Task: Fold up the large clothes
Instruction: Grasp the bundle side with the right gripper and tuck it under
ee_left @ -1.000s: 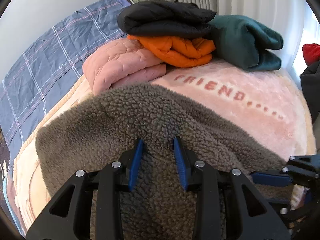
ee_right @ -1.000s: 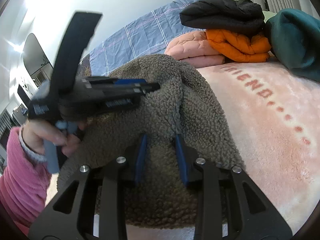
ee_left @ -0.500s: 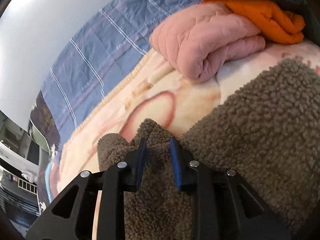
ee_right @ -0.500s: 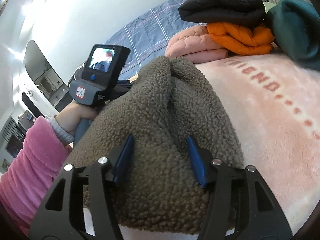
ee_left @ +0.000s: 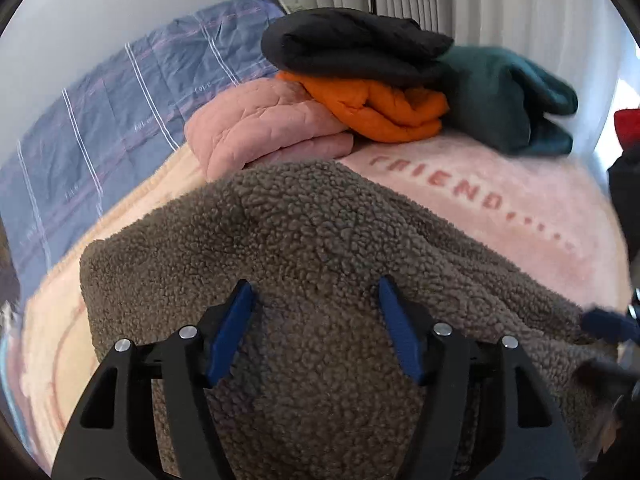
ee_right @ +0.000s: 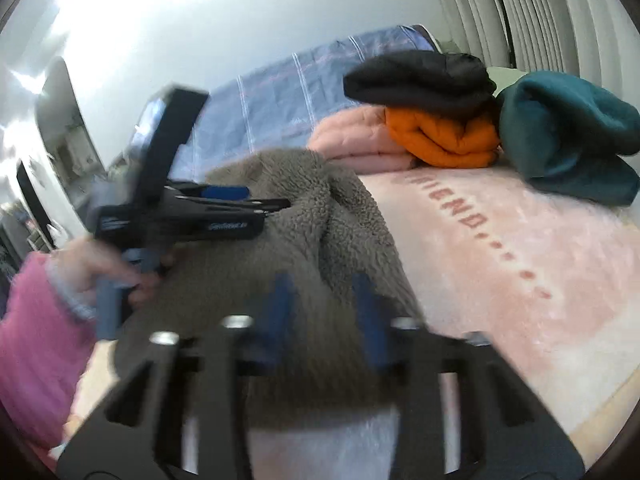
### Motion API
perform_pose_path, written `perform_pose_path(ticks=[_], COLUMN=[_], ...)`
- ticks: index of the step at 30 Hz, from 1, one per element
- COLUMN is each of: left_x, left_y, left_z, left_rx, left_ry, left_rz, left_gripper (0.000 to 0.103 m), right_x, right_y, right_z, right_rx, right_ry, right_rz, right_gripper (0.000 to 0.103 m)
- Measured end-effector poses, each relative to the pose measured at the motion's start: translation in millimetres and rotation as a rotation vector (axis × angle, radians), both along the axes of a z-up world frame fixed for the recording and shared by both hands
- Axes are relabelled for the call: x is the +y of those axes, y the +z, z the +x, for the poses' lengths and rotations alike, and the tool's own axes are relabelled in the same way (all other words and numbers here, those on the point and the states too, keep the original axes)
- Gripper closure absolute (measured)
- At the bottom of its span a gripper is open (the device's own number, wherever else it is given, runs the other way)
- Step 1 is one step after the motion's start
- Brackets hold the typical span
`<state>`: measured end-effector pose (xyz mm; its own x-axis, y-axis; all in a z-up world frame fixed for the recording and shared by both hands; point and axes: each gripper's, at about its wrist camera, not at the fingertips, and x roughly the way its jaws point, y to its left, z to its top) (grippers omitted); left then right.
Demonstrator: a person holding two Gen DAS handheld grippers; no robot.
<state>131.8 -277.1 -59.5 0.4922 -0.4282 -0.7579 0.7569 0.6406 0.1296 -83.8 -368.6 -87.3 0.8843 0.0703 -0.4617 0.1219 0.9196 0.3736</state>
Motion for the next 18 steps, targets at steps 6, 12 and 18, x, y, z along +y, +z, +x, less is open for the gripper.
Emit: perform_pose_path(ticks=[6, 12, 18], left_x=[-6, -9, -5], left_y=[-6, -4, -1], left_z=[3, -9, -6], left_rx=[0.038, -0.075, -0.081], left_ry=[0.023, 0.037, 0.042], left_rz=[0.011, 0.063, 0.065], left_gripper=[0.031, 0.03, 0.03], right_x=[-10, -31, -44], right_y=[-34, -27, -49], right_z=[11, -15, -36], right_rx=[0.175, 0.095, 0.153], right_ry=[0.033, 0.004, 0.006], right_rz=[0.058, 0.206, 0.382], right_gripper=[0.102, 0.082, 0.035])
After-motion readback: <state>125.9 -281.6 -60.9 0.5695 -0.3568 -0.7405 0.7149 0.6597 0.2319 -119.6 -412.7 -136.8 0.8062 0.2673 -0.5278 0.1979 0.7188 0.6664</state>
